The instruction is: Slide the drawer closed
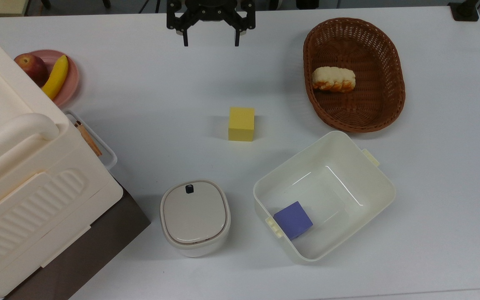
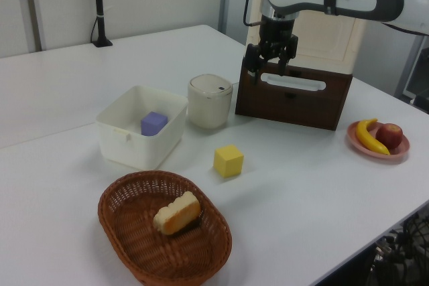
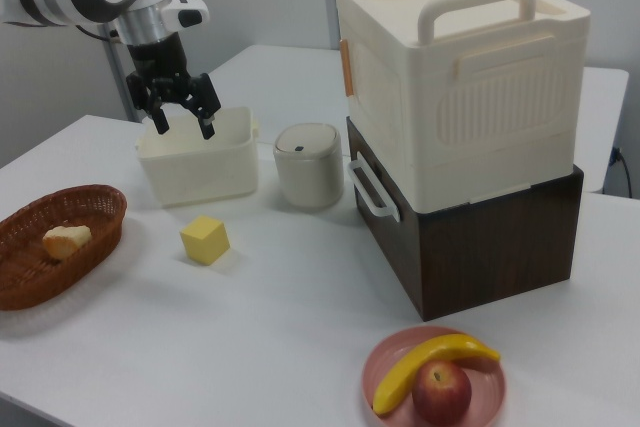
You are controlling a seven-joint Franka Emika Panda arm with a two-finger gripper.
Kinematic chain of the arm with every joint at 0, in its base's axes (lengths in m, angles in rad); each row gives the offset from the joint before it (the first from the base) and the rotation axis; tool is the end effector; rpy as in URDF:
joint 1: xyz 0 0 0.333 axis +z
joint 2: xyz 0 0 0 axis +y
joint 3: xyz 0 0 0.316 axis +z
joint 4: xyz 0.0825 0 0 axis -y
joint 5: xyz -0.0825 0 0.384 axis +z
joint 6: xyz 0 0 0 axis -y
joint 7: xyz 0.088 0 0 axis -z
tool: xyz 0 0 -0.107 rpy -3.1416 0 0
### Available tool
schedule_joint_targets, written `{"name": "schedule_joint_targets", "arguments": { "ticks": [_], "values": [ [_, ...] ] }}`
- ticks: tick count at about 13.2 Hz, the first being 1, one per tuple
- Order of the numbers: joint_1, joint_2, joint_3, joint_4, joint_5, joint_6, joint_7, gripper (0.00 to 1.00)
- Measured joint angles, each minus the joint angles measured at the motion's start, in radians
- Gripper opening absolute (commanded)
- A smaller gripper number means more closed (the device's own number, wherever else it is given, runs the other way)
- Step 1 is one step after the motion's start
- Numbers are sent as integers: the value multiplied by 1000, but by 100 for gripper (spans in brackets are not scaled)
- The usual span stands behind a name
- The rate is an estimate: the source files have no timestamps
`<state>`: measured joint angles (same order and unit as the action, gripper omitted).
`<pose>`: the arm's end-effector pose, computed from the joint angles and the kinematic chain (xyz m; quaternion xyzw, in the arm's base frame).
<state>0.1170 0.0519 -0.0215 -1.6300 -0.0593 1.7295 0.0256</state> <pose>0.5804 0.0504 0.5812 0.9985 0.0389 0.0256 0.0284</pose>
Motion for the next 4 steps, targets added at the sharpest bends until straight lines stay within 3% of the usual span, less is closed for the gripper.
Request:
{"name": "schedule_joint_targets", "arguments": {
  "ticks": [4],
  "values": [
    [6,-17,-59,7,4,-96,-136,100]
  ]
}}
